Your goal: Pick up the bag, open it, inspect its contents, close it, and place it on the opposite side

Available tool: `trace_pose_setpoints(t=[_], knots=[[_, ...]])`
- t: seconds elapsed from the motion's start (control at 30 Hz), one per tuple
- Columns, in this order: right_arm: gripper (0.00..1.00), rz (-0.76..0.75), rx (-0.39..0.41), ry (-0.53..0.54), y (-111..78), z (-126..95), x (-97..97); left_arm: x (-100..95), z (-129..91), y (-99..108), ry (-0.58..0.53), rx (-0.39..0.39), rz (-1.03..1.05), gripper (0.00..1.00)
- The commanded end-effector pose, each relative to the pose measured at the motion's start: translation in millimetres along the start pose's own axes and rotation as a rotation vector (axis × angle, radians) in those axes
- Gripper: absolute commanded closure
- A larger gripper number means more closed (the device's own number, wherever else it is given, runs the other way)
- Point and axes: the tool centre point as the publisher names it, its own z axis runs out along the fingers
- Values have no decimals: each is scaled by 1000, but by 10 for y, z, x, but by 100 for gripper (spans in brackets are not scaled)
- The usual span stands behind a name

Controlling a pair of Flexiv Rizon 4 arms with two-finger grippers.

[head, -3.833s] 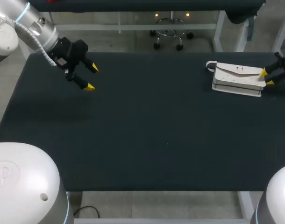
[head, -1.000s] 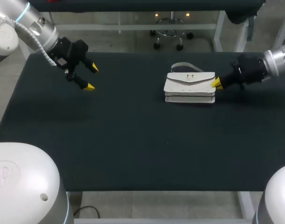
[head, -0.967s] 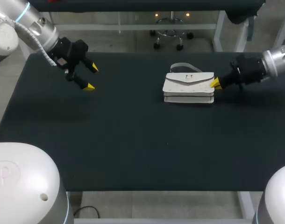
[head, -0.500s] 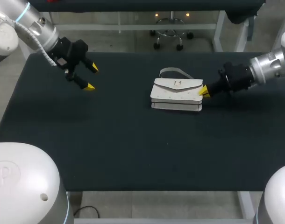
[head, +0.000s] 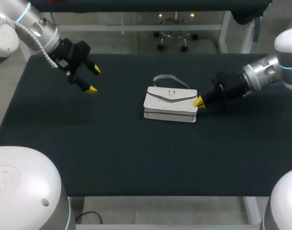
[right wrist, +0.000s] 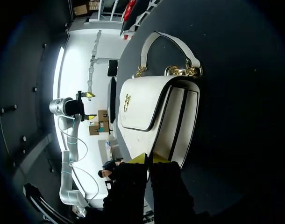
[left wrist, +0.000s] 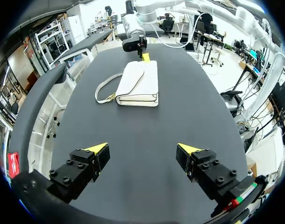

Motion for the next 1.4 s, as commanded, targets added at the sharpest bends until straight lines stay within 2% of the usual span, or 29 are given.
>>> trace_pose_setpoints(t=[0.03, 0.07, 0.13, 0.27, 0.33, 0.43, 0.53, 0.77, 0.87, 0.93, 1.03, 1.2, 1.4], knots=[[100, 15, 12, -6, 84, -10, -50, 2, 10, 3, -2, 2, 1, 0], [100, 18, 6, -11, 86, -32, -55, 2, 10, 3, -2, 2, 1, 0], [69, 23, -15, -17, 88, -82, -64, 2, 10, 3, -2, 2, 1, 0], [66, 55, -102, -40, 75, -204, -84, 2, 10, 3, -2, 2, 1, 0], [61, 68, -143, -58, 62, -246, -91, 2, 10, 3, -2, 2, 1, 0], [59, 82, -182, -52, 46, -291, -106, 2, 10, 3, -2, 2, 1, 0], [62, 102, -217, -60, 43, -316, -109, 2, 10, 3, -2, 2, 1, 0], [64, 117, -265, -110, 3, -285, -15, 2, 10, 3, -2, 2, 1, 0], [58, 133, -272, -126, 10, -213, -8, 2, 10, 3, -2, 2, 1, 0], [50, 139, -276, -123, 28, -182, -7, 2, 10, 3, -2, 2, 1, 0], [53, 162, -288, -113, 61, -155, -16, 2, 10, 3, -2, 2, 1, 0], [66, 176, -291, -106, 85, -109, -16, 2, 10, 3, -2, 2, 1, 0], [67, 181, -287, -107, 107, -78, -18, 2, 10, 3, -2, 2, 1, 0]])
